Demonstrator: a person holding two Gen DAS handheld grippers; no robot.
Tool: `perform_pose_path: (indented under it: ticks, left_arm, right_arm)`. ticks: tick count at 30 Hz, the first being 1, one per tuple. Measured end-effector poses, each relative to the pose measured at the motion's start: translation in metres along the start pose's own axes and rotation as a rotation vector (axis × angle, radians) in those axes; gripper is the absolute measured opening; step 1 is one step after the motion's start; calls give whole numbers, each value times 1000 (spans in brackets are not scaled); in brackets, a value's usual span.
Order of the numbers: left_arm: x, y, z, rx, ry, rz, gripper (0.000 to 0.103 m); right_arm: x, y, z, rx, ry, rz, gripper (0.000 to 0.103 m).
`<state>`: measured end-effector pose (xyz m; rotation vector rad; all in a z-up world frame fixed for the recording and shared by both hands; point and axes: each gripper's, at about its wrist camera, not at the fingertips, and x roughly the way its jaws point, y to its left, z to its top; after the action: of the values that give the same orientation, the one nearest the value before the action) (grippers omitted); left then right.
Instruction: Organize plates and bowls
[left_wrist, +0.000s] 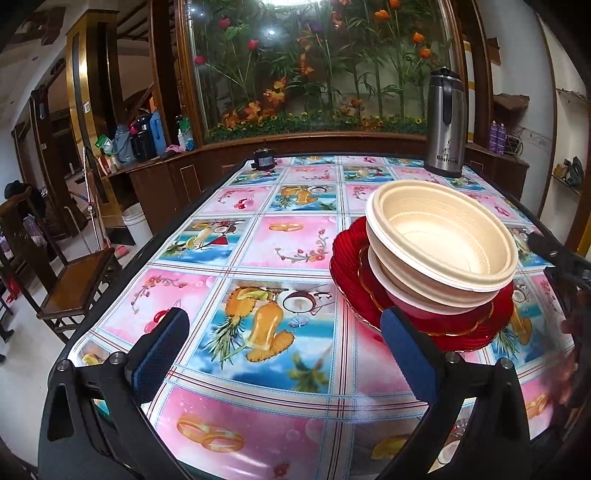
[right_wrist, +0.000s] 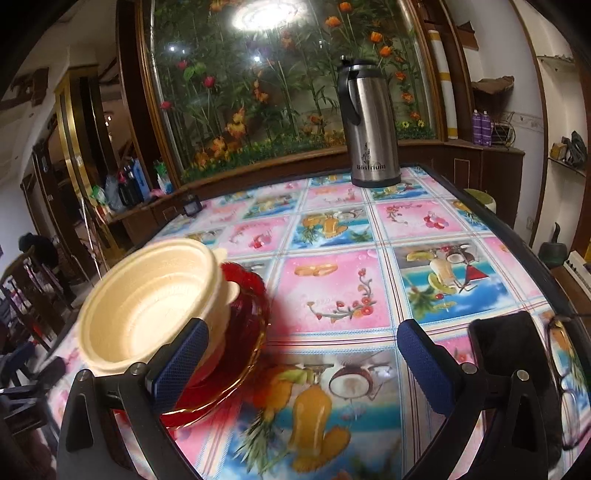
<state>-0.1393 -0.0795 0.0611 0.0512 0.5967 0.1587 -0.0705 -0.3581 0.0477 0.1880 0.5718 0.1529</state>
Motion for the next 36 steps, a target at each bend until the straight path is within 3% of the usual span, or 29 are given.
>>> perform_pose_path:
  ticks: [8, 24, 36]
  left_arm:
    - [-7, -2, 1, 2, -20, 11, 103]
    - [-7, -8, -8, 29, -4, 13, 103]
    - [-5, -11, -13, 40, 3, 12, 103]
  right_arm:
    - [-38, 11, 3, -54, -87, 24, 103]
    - [-50, 58, -14, -129, -57, 111, 103]
    - [-47, 69, -21, -154, -36, 140, 103]
